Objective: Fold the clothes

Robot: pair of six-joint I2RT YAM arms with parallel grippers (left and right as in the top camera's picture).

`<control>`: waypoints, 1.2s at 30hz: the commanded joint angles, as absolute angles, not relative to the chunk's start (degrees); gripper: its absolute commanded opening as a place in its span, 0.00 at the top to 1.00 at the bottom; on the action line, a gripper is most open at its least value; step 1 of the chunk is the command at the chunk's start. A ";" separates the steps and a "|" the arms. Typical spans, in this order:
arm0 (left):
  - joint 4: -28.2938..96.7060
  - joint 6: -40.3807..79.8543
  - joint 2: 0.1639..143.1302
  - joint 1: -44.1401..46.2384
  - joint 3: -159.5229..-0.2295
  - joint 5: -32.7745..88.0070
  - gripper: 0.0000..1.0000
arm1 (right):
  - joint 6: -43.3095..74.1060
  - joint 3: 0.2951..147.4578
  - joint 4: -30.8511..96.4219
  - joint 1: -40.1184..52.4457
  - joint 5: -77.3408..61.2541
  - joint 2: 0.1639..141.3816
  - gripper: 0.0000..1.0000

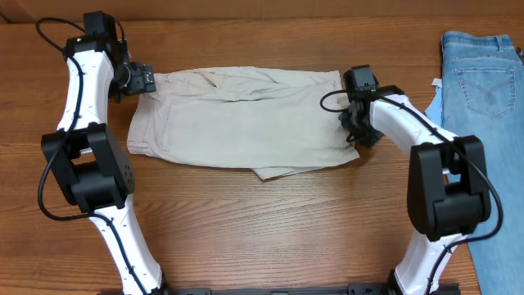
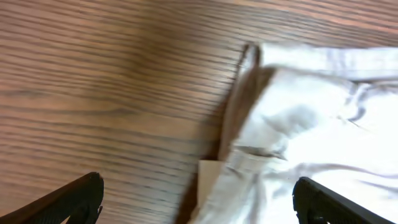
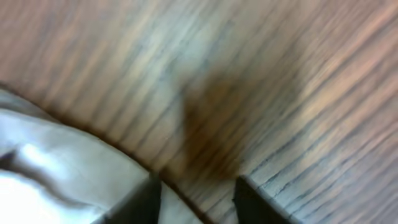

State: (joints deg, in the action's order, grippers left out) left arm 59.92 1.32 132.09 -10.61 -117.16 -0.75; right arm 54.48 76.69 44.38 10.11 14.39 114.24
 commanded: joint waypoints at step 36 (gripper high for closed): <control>61.65 -10.15 130.02 -19.97 -107.02 25.04 0.00 | 26.13 80.71 44.27 -0.82 -10.41 105.54 0.00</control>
